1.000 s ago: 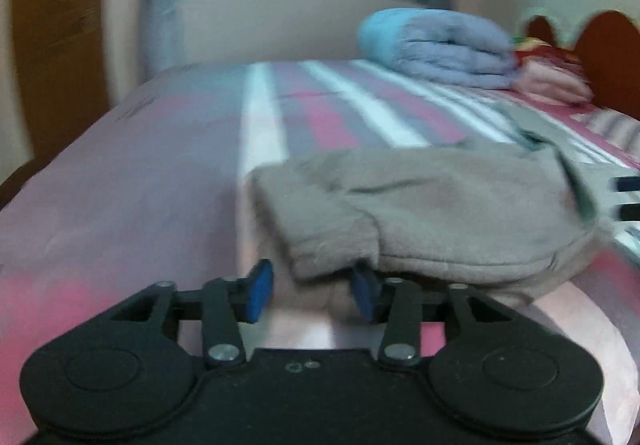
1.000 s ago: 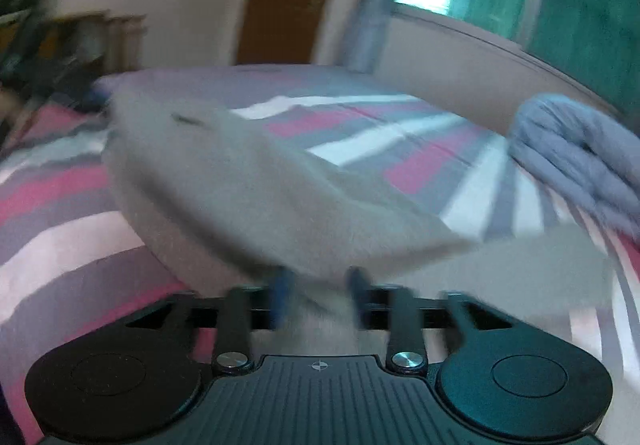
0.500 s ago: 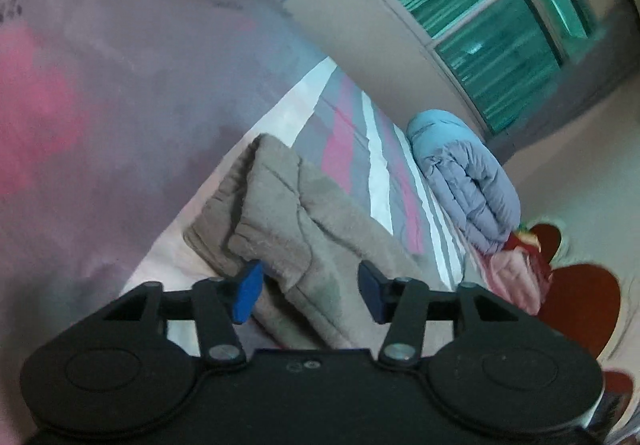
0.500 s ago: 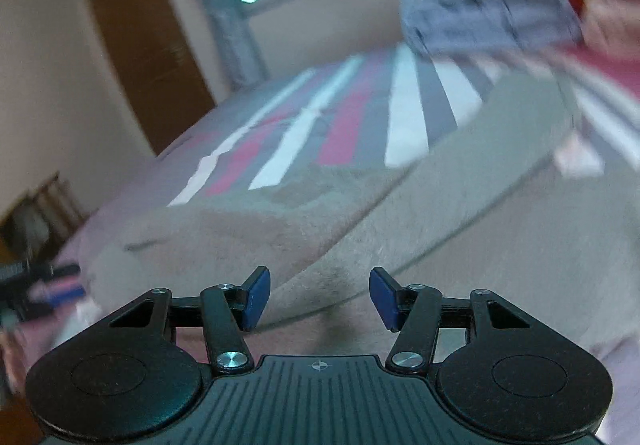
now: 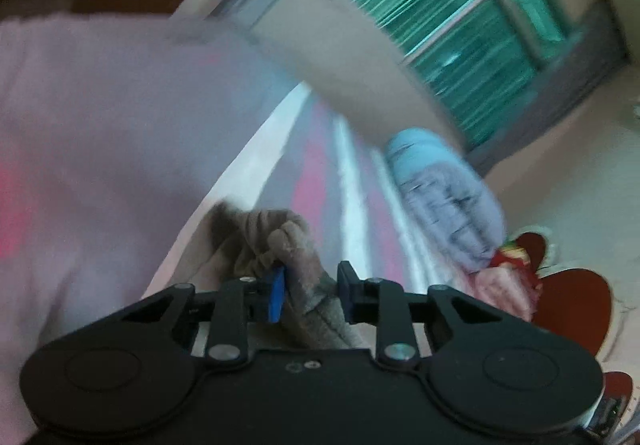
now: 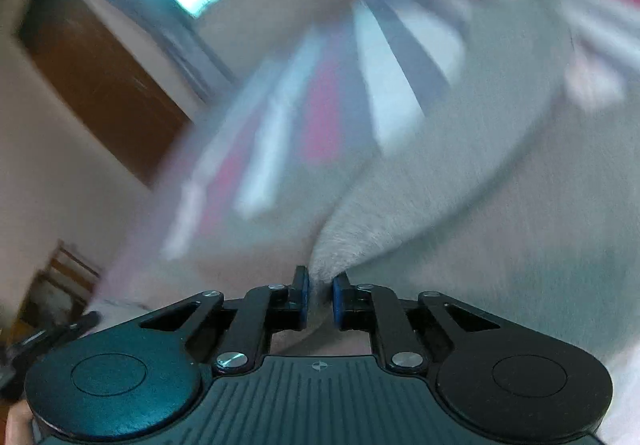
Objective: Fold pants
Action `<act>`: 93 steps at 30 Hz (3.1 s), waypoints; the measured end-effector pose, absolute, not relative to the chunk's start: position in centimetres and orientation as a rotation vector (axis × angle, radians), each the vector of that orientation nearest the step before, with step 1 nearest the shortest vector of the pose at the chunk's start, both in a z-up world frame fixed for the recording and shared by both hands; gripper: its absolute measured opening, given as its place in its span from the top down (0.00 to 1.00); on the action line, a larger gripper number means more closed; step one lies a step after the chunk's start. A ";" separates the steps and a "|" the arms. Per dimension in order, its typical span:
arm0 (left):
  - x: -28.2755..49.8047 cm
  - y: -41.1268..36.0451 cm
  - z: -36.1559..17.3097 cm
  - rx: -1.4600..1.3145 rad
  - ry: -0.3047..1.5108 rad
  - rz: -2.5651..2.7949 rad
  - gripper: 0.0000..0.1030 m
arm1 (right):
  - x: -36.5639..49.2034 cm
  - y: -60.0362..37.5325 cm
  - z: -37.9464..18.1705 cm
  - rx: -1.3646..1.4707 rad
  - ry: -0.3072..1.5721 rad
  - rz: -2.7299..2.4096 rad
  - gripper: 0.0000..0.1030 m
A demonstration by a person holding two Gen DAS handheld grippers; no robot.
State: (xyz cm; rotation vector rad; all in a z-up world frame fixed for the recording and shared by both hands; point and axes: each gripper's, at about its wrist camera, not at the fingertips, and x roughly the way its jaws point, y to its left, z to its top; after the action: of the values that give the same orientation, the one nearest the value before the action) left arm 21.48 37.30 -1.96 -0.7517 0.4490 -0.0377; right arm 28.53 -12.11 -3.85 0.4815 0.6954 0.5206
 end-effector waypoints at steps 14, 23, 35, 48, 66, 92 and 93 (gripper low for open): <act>16.9 32.5 -5.4 -0.534 0.586 0.181 0.40 | 22.8 -15.0 -7.3 0.386 0.653 0.426 0.52; 19.3 27.9 -6.8 -0.476 0.714 0.333 0.19 | 27.8 -11.3 -4.1 0.181 0.649 0.303 0.52; 19.2 27.7 -7.7 -0.450 0.704 0.337 0.14 | 31.6 -13.8 -6.1 0.074 0.758 0.175 1.00; 18.6 27.9 -8.3 -0.458 0.681 0.320 0.13 | 31.8 -10.9 -3.6 0.010 0.650 0.249 0.26; 18.5 27.9 -8.2 -0.464 0.681 0.302 0.11 | 28.3 -19.0 -8.1 0.090 0.845 0.089 0.68; 18.9 27.2 -8.2 -0.448 0.703 0.332 0.07 | 28.4 -28.8 -8.4 0.144 0.800 0.129 0.88; 18.9 27.2 -8.2 -0.448 0.703 0.332 0.06 | 28.2 -28.5 -7.9 0.106 0.767 0.139 0.78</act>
State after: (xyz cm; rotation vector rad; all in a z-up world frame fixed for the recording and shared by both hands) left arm 18.86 27.23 -8.20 -0.4481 0.7031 0.3321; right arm 28.20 -28.53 -7.87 0.1065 0.7674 0.1387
